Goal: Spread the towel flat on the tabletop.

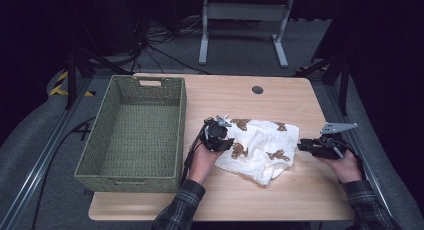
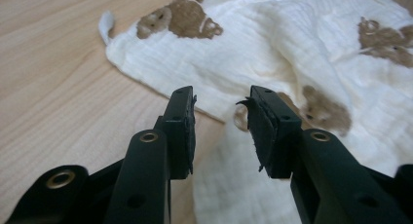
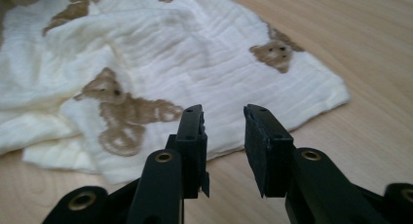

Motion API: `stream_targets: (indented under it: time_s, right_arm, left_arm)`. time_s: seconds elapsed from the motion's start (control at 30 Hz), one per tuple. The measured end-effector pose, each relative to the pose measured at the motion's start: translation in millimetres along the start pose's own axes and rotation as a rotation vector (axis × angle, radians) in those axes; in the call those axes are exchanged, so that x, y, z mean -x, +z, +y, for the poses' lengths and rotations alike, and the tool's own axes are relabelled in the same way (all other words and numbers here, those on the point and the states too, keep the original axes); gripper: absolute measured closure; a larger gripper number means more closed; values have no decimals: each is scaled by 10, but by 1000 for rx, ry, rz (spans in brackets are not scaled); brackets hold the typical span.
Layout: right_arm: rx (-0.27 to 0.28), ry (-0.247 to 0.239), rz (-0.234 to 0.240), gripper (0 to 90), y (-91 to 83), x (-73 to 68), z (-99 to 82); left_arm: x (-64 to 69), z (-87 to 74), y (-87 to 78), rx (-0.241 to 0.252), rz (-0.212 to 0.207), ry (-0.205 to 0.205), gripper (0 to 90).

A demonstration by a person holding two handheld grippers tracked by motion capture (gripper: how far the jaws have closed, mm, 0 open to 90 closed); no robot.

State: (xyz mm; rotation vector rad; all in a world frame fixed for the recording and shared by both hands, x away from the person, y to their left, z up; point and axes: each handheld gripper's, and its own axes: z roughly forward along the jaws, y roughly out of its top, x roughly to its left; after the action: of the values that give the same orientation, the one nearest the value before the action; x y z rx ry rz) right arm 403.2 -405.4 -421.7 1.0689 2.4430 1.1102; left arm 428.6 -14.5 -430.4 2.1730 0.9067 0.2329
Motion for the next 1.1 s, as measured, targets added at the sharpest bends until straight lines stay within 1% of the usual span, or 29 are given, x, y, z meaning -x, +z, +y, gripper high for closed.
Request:
stream_targets:
  time_s: [0.03, 0.07, 0.1, 0.13, 0.17, 0.2, 0.23, 0.27, 0.33, 0.37, 0.43, 0.47, 0.5, 0.53, 0.57, 0.6, 0.63, 0.67, 0.7, 0.73, 0.77, 0.8, 0.83, 0.87, 0.9, 1.0, 1.03, 1.07, 1.1]
  right_arm:
    - [-7, -8, 3, 689, -2, -35, -15]
    - [-12, -11, 7, 690, -3, -75, -31]
    - [-12, -11, 7, 690, -3, -75, -31]
    - [-15, -14, 17, 690, -3, -109, -45]
    - [-16, -19, 39, 692, -5, -200, -73]
    - [-16, -19, 39, 692, -5, -200, -73]
    - [-9, -23, 61, 698, 7, -269, -94]
    - [-12, -33, 67, 699, 19, -306, -105]
    - [-22, -44, 79, 704, 53, -375, -120]
    - [-23, -50, 88, 706, 65, -410, -124]
    - [-20, -56, 96, 710, 72, -444, -125]
    - [-17, -63, 108, 710, 78, -483, -123]
    - [-18, -69, 112, 710, 83, -509, -121]
    - [-25, -91, 123, 708, 94, -566, -115]
    - [-24, -103, 135, 707, 110, -608, -112]
    - [-28, -106, 147, 704, 123, -638, -109]
    - [-44, -119, 160, 699, 152, -700, -104]
    - [-54, -144, 166, 695, 181, -755, -98]
    - [-60, -157, 178, 695, 207, -805, -93]
    - [-62, -164, 198, 695, 237, -847, -91]
    - [-66, -163, 229, 693, 277, -901, -92]
    - [-84, -185, 225, 694, 312, -945, -88]
    - [-101, -209, 209, 694, 342, -982, -88]
    - [-107, -214, 204, 694, 363, -1003, -88]
    - [-114, -215, 205, 697, 378, -1015, -88]
    - [-138, -231, 197, 785, 421, -1033, -96]
    - [-139, -229, 191, 826, 424, -1028, -100]
    - [-143, -223, 195, 856, 416, -1017, -97]
    - [-136, -225, 192, 866, 398, -1001, -97]
  left_arm:
    - [24, -19, -13, -3, -7, -6, 621]
    - [40, -32, -28, -10, -11, 5, 617]
    - [40, -32, -28, -10, -11, 5, 611]
    - [70, -53, -43, -8, -11, 12, 611]
    - [101, -79, -59, -8, -24, 13, 594]
    - [101, -79, -59, -8, -24, 13, 585]
    - [149, -111, -78, -21, -40, 28, 578]
    - [166, -128, -81, -28, -40, 47, 575]
    - [211, -174, -77, -19, -40, 47, 569]
    - [220, -190, -87, -32, -39, 58, 564]
    - [237, -218, -85, -30, -35, 61, 559]
    - [250, -236, -88, -38, -38, 50, 557]
    - [253, -267, -87, -40, -36, 64, 556]
    - [256, -291, -80, -36, -37, 70, 552]
    - [261, -303, -89, -50, -41, 65, 549]
    - [267, -332, -81, -44, -44, 68, 548]
    - [270, -342, -97, -72, -51, 71, 545]
    - [277, -366, -78, -51, -43, 74, 540]
    - [283, -376, -83, -66, -43, 71, 538]
    - [280, -389, -67, -65, -47, 75, 537]
    - [286, -397, -56, -67, -44, 68, 536]
    - [276, -388, -54, -82, -50, 80, 537]
    - [283, -395, -39, -73, -50, 72, 537]
    - [283, -394, -38, -80, -49, 76, 536]
    - [288, -399, -29, -74, -45, 76, 536]
    - [284, -395, -31, -84, -45, 83, 536]
    - [288, -399, -27, -74, -39, 83, 534]
    - [290, -394, -37, -79, -38, 87, 534]
    - [292, -392, -39, -75, -34, 90, 534]
